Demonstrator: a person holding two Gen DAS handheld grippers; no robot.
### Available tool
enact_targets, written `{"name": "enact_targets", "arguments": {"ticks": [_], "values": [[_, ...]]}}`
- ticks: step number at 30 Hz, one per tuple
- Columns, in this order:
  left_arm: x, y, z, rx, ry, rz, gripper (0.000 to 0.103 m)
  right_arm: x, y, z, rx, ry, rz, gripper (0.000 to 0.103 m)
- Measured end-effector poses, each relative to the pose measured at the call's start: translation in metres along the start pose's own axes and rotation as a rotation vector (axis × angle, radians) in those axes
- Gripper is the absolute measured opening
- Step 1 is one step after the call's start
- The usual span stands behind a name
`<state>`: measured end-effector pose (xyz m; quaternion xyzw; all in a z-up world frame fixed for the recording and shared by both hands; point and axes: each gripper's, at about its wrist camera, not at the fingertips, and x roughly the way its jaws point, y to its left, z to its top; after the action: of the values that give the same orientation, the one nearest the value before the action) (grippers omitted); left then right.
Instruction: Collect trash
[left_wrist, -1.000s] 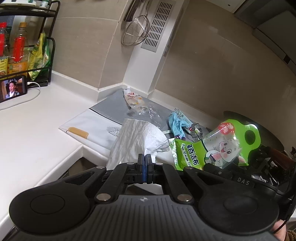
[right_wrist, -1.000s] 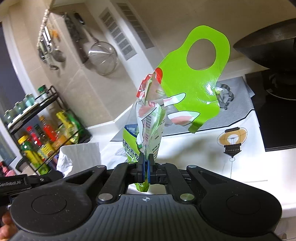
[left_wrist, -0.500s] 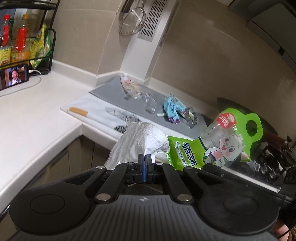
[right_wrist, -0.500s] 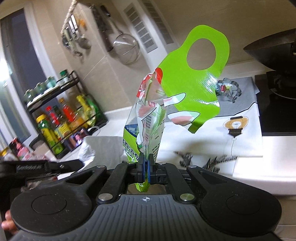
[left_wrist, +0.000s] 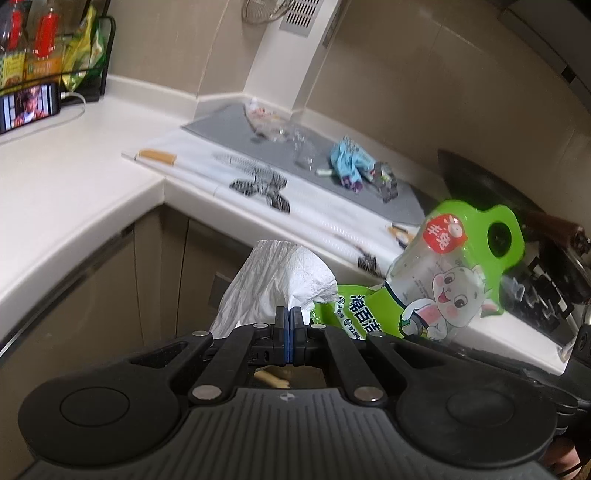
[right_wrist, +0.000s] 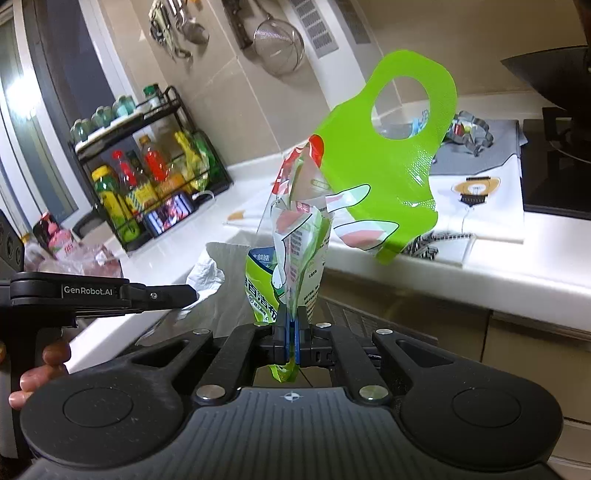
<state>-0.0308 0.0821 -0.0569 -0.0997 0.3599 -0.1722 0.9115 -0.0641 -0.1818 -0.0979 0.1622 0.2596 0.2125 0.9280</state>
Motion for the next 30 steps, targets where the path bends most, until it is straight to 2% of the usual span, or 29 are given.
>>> {"name": "enact_targets", "arguments": {"ticks": [4,17,24,30], "values": [[0.005,-0.001,-0.009,0.003,0.026,0.008,0.0,-0.001,0.001,-0.007,-0.038,0.023,-0.011,0.003],[0.031,-0.005,-0.028,0.007,0.094,0.011,0.0,0.014,-0.007,-0.019,-0.05,0.099,-0.021,0.003],[0.044,0.0,-0.034,0.013,0.128,0.023,0.0,0.025,-0.007,-0.026,-0.162,0.149,-0.044,0.003],[0.059,0.004,-0.04,0.008,0.171,0.032,0.0,0.037,-0.01,-0.038,-0.181,0.205,-0.055,0.003]]}}
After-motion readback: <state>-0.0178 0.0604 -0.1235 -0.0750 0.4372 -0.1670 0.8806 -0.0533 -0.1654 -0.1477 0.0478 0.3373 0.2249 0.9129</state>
